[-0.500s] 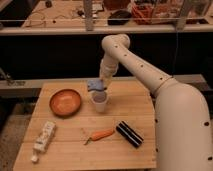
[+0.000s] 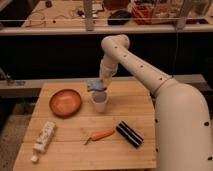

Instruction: Place the white sponge in the ceramic cup

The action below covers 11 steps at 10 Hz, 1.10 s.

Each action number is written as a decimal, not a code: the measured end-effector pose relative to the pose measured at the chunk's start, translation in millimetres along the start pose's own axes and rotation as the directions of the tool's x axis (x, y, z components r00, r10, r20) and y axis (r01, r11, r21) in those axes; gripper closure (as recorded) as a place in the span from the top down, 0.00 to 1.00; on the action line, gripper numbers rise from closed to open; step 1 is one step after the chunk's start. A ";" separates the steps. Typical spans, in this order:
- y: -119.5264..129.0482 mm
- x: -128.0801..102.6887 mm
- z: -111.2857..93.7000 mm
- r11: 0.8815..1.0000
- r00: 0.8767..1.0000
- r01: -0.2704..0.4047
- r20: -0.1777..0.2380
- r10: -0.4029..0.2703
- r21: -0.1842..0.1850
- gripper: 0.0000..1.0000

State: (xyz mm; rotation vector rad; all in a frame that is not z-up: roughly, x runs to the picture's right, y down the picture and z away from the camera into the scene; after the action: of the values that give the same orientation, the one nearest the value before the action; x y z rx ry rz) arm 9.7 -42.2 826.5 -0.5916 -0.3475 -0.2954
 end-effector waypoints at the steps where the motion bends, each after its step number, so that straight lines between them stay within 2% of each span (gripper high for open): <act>1: 0.1 0.1 1.5 1.000 1.000 -0.002 -0.001 0.002 0.000 0.02; 5: 0.1 -0.1 3.7 1.000 1.000 -0.009 -0.003 0.009 0.001 0.03; 6: 0.0 0.1 3.6 1.000 1.000 -0.011 -0.003 0.011 0.001 0.06; 8: 0.2 0.5 3.6 1.000 1.000 -0.022 -0.003 0.022 0.002 0.25; 9: -0.1 0.5 3.4 1.000 1.000 -0.023 -0.003 0.023 0.002 0.29; 11: -0.2 0.8 3.7 1.000 1.000 -0.030 -0.004 0.030 0.003 0.30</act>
State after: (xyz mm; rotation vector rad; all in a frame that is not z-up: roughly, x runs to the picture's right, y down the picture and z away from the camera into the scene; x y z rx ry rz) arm 9.5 -40.3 829.7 -0.5925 -0.3355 -0.2674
